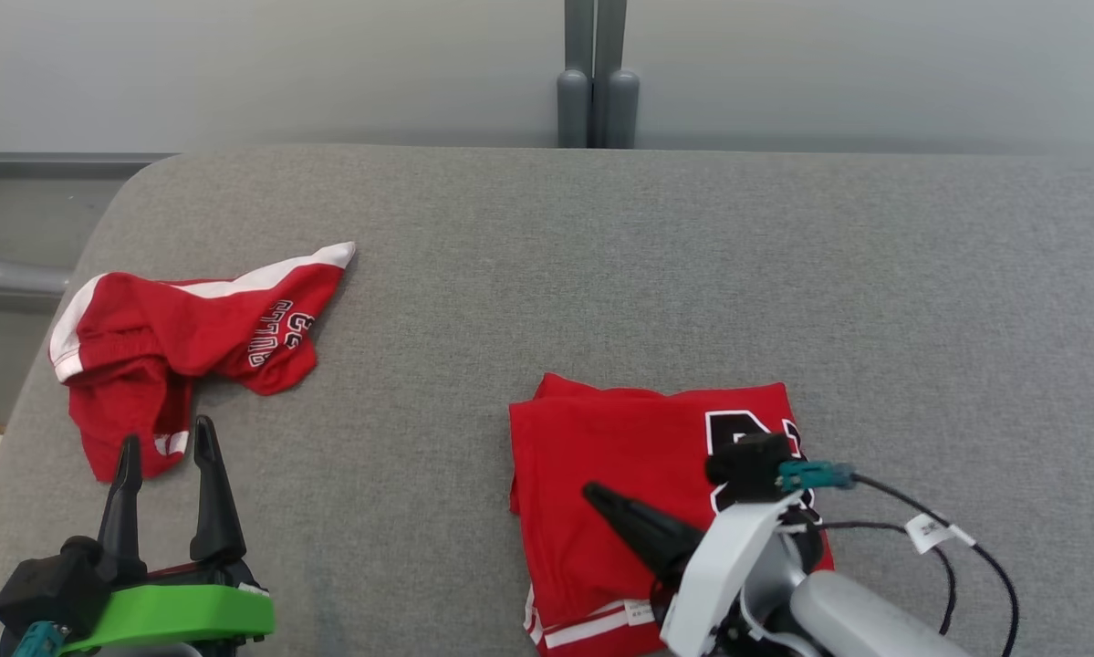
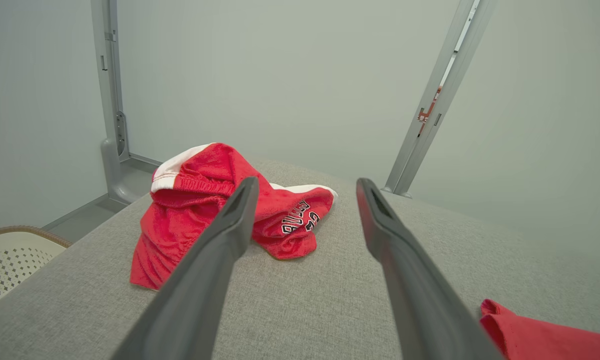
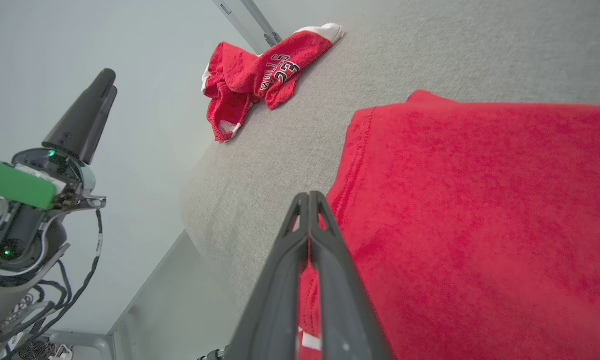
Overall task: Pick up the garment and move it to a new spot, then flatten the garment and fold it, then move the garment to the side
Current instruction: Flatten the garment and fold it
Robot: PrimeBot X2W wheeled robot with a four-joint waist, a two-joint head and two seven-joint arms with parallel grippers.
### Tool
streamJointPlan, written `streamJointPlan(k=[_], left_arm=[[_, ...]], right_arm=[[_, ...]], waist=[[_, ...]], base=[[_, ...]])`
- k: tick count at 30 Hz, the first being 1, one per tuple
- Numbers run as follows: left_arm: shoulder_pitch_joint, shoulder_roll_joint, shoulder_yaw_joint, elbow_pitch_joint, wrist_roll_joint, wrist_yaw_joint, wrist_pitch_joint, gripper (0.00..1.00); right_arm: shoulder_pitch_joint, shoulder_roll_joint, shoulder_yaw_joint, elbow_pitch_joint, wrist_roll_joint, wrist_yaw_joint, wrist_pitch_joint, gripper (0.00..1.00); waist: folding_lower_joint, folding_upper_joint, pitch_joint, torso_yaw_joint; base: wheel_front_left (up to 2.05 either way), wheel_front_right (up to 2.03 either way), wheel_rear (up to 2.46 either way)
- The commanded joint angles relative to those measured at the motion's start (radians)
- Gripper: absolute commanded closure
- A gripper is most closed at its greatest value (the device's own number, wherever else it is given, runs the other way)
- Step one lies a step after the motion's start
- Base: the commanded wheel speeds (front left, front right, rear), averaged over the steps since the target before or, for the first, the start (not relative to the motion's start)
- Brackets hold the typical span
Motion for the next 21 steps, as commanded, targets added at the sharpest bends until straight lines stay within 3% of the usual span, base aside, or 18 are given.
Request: streamJointPlan(k=[1,4,5,6,7,13,21], left_arm=[[-0.007,0.001,0.003,-0.007,0.014,0.003,-0.002,0.00],[-0.002,0.001,0.009,-0.012,0.016,0.005,-0.002,0.00],[-0.001,0.001,0.011,-0.014,0.016,0.006,-0.002,0.00],[0.000,0.001,0.013,-0.015,0.017,0.006,-0.002,0.00],[0.002,0.001,0.015,-0.016,0.017,0.006,-0.002,0.00],[0.018,0.001,0.026,-0.021,0.016,0.007,-0.001,0.00],[0.044,0.001,0.023,-0.017,0.028,-0.003,-0.001,0.00]], right_arm=[[-0.018,-0.023,-0.022,-0.012,-0.005,0.001,-0.025,1.00],[-0.033,-0.057,-0.084,-0.027,-0.030,0.001,-0.074,1.00],[-0.037,-0.067,-0.109,-0.029,-0.044,0.001,-0.090,0.82],[-0.039,-0.073,-0.132,-0.030,-0.055,0.001,-0.104,0.53],[-0.040,-0.079,-0.161,-0.033,-0.069,0.001,-0.121,0.00],[-0.025,-0.097,-0.298,-0.042,-0.161,0.001,-0.182,0.00],[0.054,-0.043,-0.485,-0.058,-0.339,0.001,-0.230,0.00]], waist=[[0.0000,0.0000,-0.004,-0.022],[0.0000,0.0000,-0.006,-0.042],[0.0000,0.0000,-0.007,-0.049],[0.0000,0.0000,-0.008,-0.055],[0.0000,0.0000,-0.010,-0.062],[0.0000,0.0000,-0.029,-0.094],[0.0000,0.0000,-0.060,-0.118]], base=[[0.00,0.00,0.00],[0.00,0.00,0.00],[0.00,0.00,0.00],[0.00,0.00,0.00],[0.00,0.00,0.00],[0.00,0.00,0.00],[0.00,0.00,0.00]])
